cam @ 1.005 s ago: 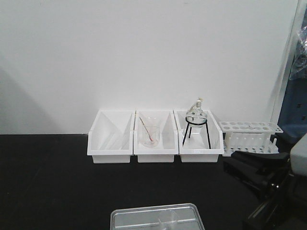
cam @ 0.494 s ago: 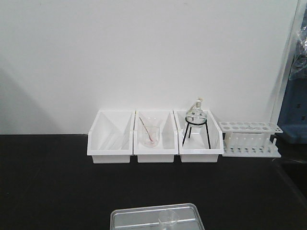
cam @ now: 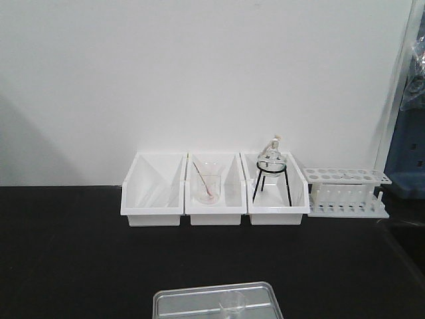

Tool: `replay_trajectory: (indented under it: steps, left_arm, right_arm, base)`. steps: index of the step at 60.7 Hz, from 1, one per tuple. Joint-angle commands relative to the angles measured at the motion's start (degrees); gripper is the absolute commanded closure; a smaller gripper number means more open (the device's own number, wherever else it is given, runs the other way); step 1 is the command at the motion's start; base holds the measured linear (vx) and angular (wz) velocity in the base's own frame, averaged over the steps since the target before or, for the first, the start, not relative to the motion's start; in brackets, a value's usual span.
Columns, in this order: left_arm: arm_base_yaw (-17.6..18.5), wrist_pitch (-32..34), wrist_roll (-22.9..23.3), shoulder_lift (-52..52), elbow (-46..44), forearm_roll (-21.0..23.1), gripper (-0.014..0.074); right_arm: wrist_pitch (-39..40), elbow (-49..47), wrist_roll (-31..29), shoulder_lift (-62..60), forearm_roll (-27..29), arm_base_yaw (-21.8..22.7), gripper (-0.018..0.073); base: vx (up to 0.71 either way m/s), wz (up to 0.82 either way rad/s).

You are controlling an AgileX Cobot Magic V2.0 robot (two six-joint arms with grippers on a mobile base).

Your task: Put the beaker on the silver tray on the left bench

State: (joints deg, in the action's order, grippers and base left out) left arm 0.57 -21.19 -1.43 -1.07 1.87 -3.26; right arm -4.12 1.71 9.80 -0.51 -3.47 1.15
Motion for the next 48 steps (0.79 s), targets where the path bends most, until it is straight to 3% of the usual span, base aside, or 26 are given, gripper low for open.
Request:
replay_trajectory:
  steps: [1,48]
  left_arm:
    - [0.33,4.31,0.10,-0.42,1.14,0.16,0.0595]
    - [0.33,4.31,0.10,-0.42,1.14,0.16,0.0595]
  right_arm:
    - [2.61,0.38,0.19,-0.66,-1.85,0.58,0.0571]
    - [2.16,0.38,0.19,-0.85,-1.85,0.58,0.0571]
  base:
    - [0.00,0.00]
    - [0.00,0.00]
